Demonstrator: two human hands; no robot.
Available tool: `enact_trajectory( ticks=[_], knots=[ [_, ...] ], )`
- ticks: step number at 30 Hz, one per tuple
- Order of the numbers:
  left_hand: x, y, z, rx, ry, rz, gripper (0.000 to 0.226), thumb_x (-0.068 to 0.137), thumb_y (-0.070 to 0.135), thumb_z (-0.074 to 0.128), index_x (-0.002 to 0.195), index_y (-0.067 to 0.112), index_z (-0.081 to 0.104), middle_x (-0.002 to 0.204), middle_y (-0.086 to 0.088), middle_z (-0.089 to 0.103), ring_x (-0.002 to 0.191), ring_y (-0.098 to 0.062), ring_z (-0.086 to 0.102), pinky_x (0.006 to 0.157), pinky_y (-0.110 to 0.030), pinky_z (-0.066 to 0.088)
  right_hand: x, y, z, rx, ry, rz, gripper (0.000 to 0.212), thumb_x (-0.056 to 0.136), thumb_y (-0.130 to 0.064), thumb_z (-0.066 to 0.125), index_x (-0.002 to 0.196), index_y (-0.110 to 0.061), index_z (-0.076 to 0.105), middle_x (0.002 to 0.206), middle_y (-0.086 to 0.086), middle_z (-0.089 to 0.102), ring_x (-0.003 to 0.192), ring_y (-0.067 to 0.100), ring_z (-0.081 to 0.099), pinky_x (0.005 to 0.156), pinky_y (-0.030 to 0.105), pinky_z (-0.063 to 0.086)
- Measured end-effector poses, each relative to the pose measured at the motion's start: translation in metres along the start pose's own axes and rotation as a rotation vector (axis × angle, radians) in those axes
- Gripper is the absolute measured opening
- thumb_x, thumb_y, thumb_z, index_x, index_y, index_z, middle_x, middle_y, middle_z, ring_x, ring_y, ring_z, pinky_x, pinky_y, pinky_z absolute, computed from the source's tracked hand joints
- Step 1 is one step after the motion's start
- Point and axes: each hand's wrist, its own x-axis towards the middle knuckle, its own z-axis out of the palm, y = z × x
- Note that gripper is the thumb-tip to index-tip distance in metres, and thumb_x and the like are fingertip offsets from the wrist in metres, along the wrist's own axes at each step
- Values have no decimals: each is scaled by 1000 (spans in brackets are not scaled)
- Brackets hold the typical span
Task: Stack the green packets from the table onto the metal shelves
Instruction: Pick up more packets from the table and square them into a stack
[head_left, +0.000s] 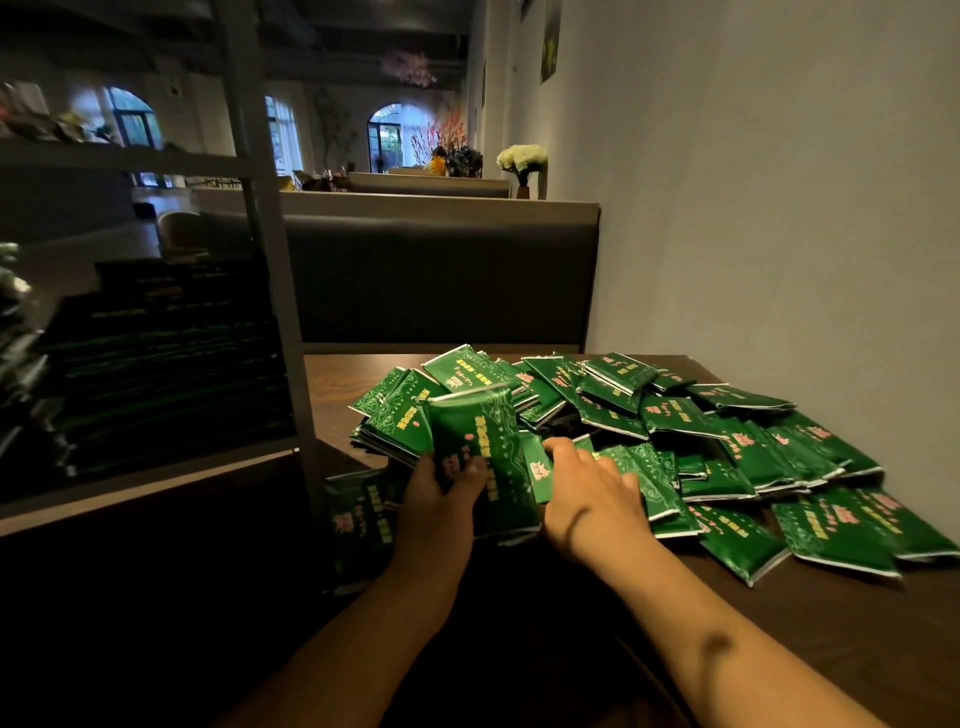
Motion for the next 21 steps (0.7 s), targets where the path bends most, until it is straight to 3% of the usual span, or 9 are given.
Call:
enact_trajectory(
  ticks=[3,6,7,10,13,16,17,21],
  knots=[
    [-2,-1,2,-2,-9,-18,17,94,19,55,110,21,61,103,-7,70,94,-25,67,92,-52,51,3,1,1,201,12,54,72,88,-10,59,148,-26,23,111,0,59,108,24,55,99,43,43],
    [-1,0,1,-92,7,-47,17,94,13,53,106,22,62,102,-10,70,93,-29,67,89,-53,52,2,1,-4,564,26,65,58,93,-20,61,143,-25,32,97,-6,57,90,17,59,72,28,49],
    [0,1,1,-124,20,-47,19,94,11,53,104,24,62,101,-9,70,94,-30,67,89,-53,52,1,2,-6,655,41,38,46,94,-23,61,135,-24,42,96,-9,59,88,13,60,71,27,50],
    [0,4,0,-217,72,-38,23,93,8,53,101,27,62,102,-6,70,93,-27,67,84,-46,53,-1,3,-12,920,145,-42,15,94,-26,62,109,-26,59,96,-8,69,90,12,66,84,37,55],
    [-1,6,-1,-295,77,-49,24,92,8,54,102,28,63,99,-4,71,92,-26,67,85,-44,51,-3,2,-13,1066,204,-55,35,92,-36,62,123,-22,54,113,-10,66,103,8,63,87,29,53],
    [-4,8,-2,-307,47,-31,25,90,11,55,108,26,63,96,-1,73,93,-26,67,85,-47,52,-7,1,-13,1069,141,-75,74,77,-61,62,138,-24,45,133,-5,58,124,15,53,102,44,47],
    [-6,9,-2,-293,40,-15,25,90,12,56,109,27,63,96,0,72,93,-25,67,84,-47,53,-6,1,-12,1081,105,-81,75,77,-60,63,139,-24,44,133,-4,58,126,17,53,104,47,46],
    [-9,11,-2,-152,53,100,29,90,9,58,111,29,53,99,3,68,83,-14,67,66,-36,55,-6,1,-11,1110,111,-141,15,95,-26,59,109,-26,62,102,-7,71,98,9,66,85,30,54]
  ],
)
